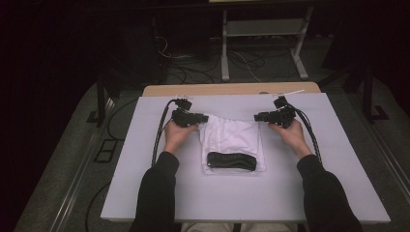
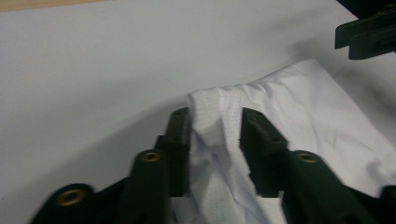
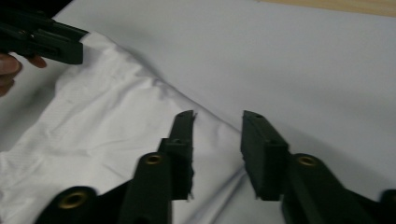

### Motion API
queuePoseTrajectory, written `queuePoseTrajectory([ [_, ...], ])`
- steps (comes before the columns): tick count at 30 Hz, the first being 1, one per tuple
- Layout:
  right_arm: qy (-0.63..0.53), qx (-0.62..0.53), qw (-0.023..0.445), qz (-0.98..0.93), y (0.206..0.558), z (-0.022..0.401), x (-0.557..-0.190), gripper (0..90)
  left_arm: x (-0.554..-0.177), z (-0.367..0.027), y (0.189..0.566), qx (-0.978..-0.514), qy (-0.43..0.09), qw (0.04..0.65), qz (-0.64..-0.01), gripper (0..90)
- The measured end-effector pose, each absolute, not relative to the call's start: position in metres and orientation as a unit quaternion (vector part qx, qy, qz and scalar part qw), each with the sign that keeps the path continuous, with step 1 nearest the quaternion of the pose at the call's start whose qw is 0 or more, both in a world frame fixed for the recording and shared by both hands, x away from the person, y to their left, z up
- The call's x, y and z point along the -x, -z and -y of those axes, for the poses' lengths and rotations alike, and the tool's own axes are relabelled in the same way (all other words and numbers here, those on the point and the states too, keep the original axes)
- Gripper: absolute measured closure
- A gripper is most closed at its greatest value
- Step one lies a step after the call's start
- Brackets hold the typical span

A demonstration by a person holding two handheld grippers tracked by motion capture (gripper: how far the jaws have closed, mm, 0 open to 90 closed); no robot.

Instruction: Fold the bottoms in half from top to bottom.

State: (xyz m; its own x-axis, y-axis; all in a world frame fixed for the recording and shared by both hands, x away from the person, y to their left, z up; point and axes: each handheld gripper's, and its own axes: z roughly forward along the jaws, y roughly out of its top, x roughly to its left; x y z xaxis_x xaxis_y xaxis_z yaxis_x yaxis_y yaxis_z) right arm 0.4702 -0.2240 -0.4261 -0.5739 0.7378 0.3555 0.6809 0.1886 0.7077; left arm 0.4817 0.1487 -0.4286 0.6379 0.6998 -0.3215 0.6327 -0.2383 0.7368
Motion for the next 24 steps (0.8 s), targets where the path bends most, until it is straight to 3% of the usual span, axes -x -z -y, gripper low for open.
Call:
queuePoseTrajectory([
  [3, -0.438, -0.455, 0.041, -0.774, 0.425, 0.225, -0.468, 43.1, -0.476, -0.154, 0.427, -0.782, -0.039, 0.46, -0.419, 38.3],
  [9, -0.429, -0.434, 0.042, -0.792, 0.421, 0.225, -0.46, 13.7, -0.468, -0.163, 0.421, -0.777, -0.031, 0.475, -0.412, 15.2],
  [13, -0.424, -0.428, 0.048, -0.796, 0.417, 0.225, -0.453, 7.4, -0.462, -0.168, 0.416, -0.772, -0.037, 0.485, -0.409, 1.4],
  [15, -0.423, -0.425, 0.048, -0.799, 0.415, 0.226, -0.45, 0.0, -0.457, -0.171, 0.414, -0.77, -0.042, 0.491, -0.405, 0.0],
  [24, -0.426, -0.427, 0.056, -0.795, 0.41, 0.232, -0.434, 0.0, -0.44, -0.183, 0.408, -0.768, -0.068, 0.494, -0.401, 0.0],
])
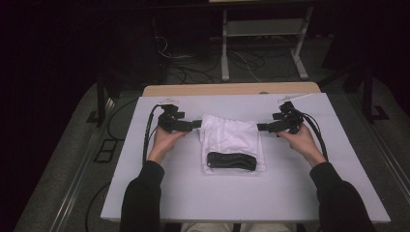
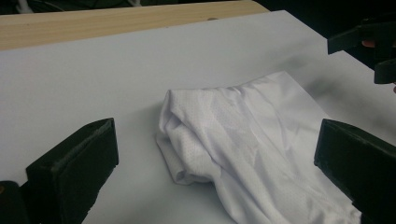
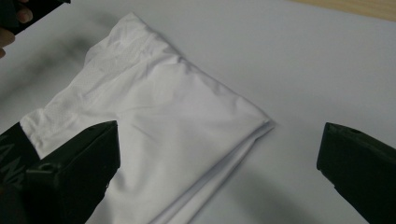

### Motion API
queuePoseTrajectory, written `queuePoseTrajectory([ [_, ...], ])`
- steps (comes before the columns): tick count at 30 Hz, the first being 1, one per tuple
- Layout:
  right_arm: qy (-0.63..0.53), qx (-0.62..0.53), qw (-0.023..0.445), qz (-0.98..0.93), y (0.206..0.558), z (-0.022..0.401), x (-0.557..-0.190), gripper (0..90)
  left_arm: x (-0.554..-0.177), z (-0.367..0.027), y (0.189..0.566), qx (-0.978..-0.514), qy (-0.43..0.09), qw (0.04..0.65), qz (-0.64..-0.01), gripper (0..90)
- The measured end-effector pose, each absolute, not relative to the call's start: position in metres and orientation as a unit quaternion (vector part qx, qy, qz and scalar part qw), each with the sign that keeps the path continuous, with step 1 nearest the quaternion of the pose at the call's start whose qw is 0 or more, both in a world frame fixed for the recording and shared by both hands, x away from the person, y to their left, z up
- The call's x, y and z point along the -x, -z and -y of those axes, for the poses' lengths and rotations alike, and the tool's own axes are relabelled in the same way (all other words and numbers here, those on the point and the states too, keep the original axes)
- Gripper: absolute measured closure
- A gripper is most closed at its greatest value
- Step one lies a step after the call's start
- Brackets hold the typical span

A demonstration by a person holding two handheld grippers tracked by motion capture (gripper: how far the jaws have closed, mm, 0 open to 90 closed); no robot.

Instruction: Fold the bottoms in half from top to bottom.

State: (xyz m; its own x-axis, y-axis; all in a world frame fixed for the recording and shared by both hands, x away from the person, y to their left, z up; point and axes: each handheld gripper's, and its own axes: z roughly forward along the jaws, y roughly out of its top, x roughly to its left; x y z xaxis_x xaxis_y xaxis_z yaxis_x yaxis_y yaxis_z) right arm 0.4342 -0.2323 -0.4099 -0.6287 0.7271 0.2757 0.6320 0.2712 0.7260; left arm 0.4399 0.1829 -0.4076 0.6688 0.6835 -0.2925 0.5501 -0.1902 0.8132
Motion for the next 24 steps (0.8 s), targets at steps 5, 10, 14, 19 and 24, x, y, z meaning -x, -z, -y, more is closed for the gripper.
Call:
queuePoseTrajectory([
  [5, -0.426, -0.426, 0.06, -0.796, 0.407, 0.237, -0.424, 0.0, -0.429, -0.191, 0.403, -0.763, -0.077, 0.502, -0.4, 0.0],
  [10, -0.431, -0.419, 0.064, -0.796, 0.401, 0.242, -0.412, 0.0, -0.418, -0.197, 0.397, -0.763, -0.083, 0.504, -0.396, 0.0],
  [14, -0.436, -0.417, 0.068, -0.795, 0.397, 0.248, -0.403, 0.0, -0.409, -0.199, 0.393, -0.764, -0.089, 0.504, -0.392, 0.0],
  [19, -0.438, -0.414, 0.074, -0.794, 0.395, 0.256, -0.392, 0.0, -0.399, -0.201, 0.389, -0.763, -0.095, 0.507, -0.389, 0.0],
  [24, -0.442, -0.412, 0.08, -0.793, 0.394, 0.264, -0.38, 0.0, -0.39, -0.205, 0.388, -0.765, -0.1, 0.506, -0.386, 0.0],
])
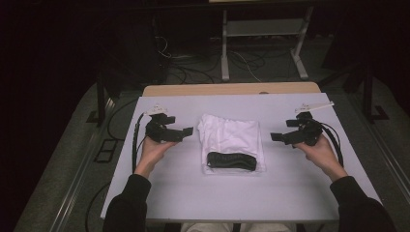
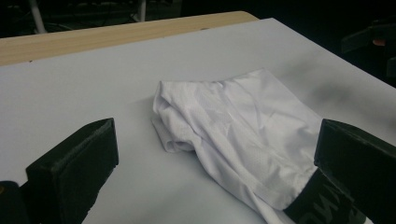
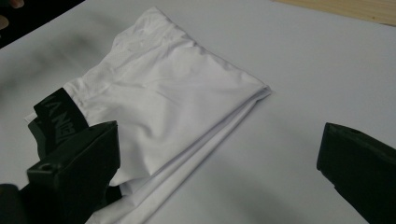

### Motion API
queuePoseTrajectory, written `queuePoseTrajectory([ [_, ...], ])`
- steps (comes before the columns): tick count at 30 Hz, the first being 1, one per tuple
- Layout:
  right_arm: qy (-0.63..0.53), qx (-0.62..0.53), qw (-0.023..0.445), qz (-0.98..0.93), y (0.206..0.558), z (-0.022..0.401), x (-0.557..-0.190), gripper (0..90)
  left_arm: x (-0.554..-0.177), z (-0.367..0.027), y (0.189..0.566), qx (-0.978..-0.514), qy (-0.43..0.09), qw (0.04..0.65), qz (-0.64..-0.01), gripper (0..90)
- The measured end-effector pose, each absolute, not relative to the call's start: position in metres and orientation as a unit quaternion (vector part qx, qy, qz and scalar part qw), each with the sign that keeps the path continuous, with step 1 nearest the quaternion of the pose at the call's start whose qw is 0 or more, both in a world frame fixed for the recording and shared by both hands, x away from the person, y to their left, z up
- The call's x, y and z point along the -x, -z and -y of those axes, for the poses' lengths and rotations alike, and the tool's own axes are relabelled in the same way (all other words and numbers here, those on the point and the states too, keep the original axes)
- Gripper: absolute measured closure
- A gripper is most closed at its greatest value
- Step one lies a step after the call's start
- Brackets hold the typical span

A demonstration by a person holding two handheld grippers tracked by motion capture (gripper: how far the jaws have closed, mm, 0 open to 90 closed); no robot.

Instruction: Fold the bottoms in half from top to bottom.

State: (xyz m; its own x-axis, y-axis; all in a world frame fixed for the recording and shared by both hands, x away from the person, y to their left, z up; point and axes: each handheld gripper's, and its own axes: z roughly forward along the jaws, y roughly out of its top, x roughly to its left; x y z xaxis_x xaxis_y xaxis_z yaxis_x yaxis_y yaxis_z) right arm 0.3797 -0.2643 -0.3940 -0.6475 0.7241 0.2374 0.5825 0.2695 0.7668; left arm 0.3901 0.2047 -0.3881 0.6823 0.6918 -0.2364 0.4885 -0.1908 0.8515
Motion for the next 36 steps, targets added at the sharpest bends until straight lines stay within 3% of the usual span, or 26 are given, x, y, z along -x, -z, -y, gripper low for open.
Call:
queuePoseTrajectory([
  [36, -0.458, -0.413, 0.109, -0.779, 0.415, 0.305, -0.308, 0.0, -0.315, -0.235, 0.403, -0.758, -0.132, 0.521, -0.369, 0.0],
])
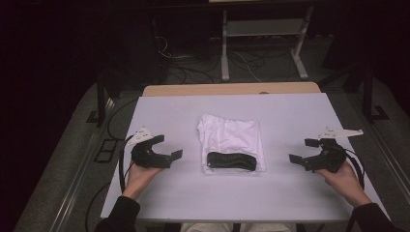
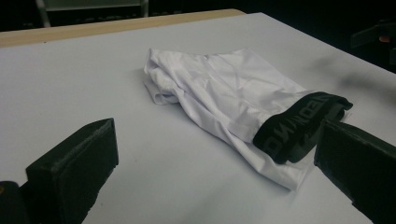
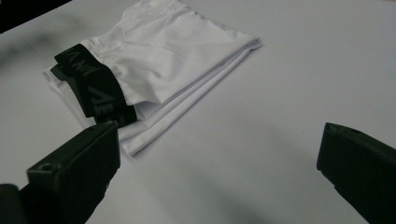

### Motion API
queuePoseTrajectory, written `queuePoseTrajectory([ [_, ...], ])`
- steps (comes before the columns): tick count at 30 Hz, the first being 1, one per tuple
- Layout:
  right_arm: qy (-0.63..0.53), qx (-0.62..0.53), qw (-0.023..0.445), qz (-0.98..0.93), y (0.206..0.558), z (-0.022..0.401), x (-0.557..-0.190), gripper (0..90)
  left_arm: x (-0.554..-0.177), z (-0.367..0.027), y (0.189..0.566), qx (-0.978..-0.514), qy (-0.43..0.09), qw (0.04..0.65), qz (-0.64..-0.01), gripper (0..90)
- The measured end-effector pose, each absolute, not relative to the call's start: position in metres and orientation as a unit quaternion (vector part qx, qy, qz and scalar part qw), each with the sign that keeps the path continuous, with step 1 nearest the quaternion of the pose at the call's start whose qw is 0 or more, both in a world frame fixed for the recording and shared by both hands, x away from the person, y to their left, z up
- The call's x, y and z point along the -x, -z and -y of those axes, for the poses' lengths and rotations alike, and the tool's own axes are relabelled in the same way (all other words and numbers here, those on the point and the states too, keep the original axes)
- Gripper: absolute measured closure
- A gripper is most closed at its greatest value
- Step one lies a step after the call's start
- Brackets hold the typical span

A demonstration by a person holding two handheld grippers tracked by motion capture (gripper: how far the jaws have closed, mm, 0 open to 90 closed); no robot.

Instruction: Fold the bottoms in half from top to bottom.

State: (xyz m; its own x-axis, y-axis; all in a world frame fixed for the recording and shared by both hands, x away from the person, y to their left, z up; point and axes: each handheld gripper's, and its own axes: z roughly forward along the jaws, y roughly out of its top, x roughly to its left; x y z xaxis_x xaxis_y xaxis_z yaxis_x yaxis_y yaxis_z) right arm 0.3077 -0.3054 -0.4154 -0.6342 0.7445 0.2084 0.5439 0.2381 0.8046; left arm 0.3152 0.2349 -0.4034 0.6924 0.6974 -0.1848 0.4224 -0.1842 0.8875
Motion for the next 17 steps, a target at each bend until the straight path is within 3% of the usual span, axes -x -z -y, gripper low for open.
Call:
queuePoseTrajectory([
  [17, -0.45, -0.419, 0.129, -0.778, 0.434, 0.315, -0.282, 0.0, -0.287, -0.255, 0.415, -0.745, -0.155, 0.522, -0.386, 0.0],
])
